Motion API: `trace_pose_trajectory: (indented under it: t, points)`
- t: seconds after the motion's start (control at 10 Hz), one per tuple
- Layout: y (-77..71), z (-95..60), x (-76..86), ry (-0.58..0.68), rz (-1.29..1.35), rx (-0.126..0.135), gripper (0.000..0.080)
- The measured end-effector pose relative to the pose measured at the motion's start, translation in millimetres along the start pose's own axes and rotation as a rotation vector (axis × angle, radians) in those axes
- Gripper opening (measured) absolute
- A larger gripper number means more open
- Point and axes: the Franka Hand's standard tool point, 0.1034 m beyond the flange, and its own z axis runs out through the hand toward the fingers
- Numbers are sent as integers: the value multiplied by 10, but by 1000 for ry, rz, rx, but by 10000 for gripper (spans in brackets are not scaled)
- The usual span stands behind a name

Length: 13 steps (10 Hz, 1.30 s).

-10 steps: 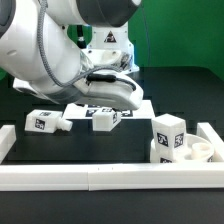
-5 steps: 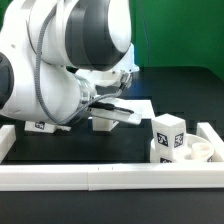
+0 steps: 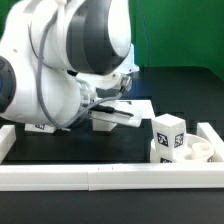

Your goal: Assemble stool

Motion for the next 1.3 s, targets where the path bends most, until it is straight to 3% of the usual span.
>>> trace_pose_trajectory:
  t: [0.1, 0.3, 0.4, 0.5, 0.7, 1.0, 1.1, 1.3]
  points:
    - [-1, -9, 2, 2, 0, 1, 648]
    - [9, -13, 5, 1, 1, 4, 389]
    - [11, -14, 5, 2, 1, 4, 389]
    - [12, -17, 5, 2, 1, 4, 320]
    - [-75, -138, -89, 24, -18, -1, 320]
    - [-507, -666, -623, 203, -92, -17, 321]
    - [-607, -744, -727, 301, -106, -49, 321]
    - [-609, -735, -597, 465, -111, -27, 321]
